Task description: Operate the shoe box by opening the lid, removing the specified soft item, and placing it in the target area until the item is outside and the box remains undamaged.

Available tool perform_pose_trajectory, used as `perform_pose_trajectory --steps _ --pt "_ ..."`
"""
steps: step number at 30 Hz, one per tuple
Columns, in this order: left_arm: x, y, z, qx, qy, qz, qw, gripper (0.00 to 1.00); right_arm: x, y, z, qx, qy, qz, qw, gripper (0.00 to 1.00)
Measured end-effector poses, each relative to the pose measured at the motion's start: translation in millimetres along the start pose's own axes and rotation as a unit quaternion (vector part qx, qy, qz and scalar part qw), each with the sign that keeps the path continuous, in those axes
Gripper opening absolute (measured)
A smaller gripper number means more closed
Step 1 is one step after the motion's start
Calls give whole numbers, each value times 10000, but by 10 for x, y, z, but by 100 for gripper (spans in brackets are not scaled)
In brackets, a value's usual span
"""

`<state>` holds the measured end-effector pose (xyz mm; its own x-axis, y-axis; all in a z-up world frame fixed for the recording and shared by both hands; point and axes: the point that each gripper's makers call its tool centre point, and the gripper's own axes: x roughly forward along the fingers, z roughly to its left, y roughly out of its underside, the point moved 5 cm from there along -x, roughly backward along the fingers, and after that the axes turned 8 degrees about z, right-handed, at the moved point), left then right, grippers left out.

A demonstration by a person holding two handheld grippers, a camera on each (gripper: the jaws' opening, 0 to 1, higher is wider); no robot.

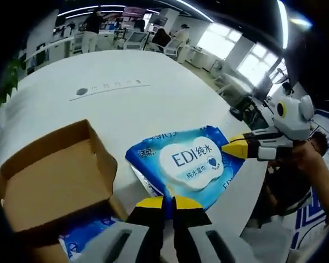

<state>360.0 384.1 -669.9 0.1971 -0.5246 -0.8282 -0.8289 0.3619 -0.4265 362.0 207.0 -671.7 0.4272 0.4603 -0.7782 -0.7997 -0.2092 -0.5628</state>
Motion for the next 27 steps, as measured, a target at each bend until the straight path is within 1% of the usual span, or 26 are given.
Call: perform_pose_trajectory --steps 7,13,20,24,27 --pt "158 18 43 85 -117 252 9996 3 137 56 -73 50 33 98 9999 0" --pt "213 41 71 129 -180 388 9990 3 212 92 -91 60 41 166 9998 0" --pt "285 56 80 372 -346 551 9972 3 285 111 -107 -24 111 218 9997 0" --pt "307 53 73 424 -388 624 9964 3 313 139 -136 -28 142 253 9996 0" --pt "324 56 62 626 -509 699 9943 4 337 157 -146 27 143 245 9996 0"
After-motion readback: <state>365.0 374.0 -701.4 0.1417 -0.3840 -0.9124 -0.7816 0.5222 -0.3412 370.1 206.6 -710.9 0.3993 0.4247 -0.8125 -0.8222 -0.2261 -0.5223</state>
